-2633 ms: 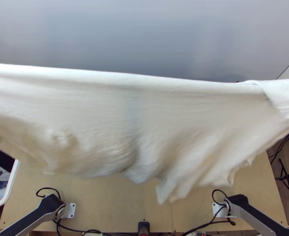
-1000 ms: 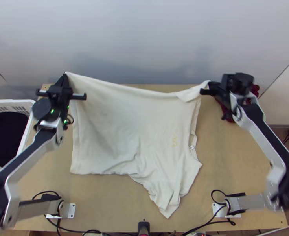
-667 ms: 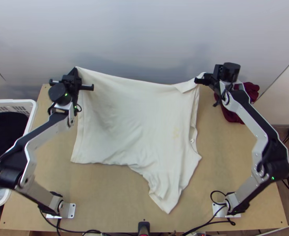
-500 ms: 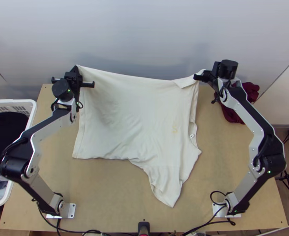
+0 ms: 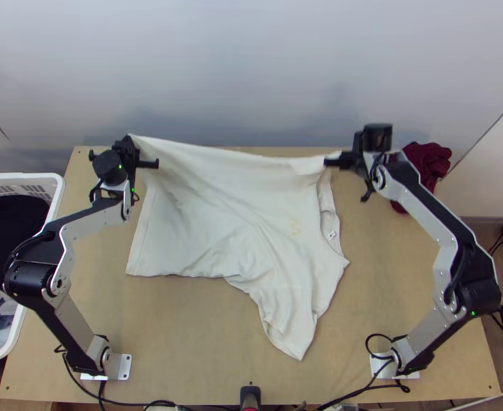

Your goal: Fold the t-shirt

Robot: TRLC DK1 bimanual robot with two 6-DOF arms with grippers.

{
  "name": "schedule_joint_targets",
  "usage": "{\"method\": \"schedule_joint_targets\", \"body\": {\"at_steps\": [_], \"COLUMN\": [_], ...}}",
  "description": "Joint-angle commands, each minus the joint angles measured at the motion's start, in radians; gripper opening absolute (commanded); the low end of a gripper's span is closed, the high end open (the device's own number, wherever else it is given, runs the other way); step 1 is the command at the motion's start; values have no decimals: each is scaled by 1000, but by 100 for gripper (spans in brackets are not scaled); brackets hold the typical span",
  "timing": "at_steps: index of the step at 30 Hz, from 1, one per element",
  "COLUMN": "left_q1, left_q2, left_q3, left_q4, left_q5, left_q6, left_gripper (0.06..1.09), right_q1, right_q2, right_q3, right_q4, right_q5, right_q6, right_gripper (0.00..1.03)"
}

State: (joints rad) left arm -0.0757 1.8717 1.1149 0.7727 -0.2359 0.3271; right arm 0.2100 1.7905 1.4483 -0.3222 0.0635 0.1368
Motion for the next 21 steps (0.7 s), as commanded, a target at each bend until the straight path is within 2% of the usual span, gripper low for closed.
{"method": "schedule_joint_targets", "body": {"at_steps": [1,12,21], "left_q1": [10,-21,-3], "left_q2": [-20,-114,-120], "left_q3": [-129,-297,-362], "left_q4": [39,74,74], "left_q5": [0,0,0], "left_q6": [36,56,76], "left_gripper": [10,10,10], "right_q1": [29,54,135], "right_q2": [-118,-238,-252], "right_q3": [-197,-335,-467], "right_q4": [-87,-207,-215], "right_q5": [2,-1,-11], "right_q6": [-26,-22,-14], "right_gripper": [3,3,3]}}
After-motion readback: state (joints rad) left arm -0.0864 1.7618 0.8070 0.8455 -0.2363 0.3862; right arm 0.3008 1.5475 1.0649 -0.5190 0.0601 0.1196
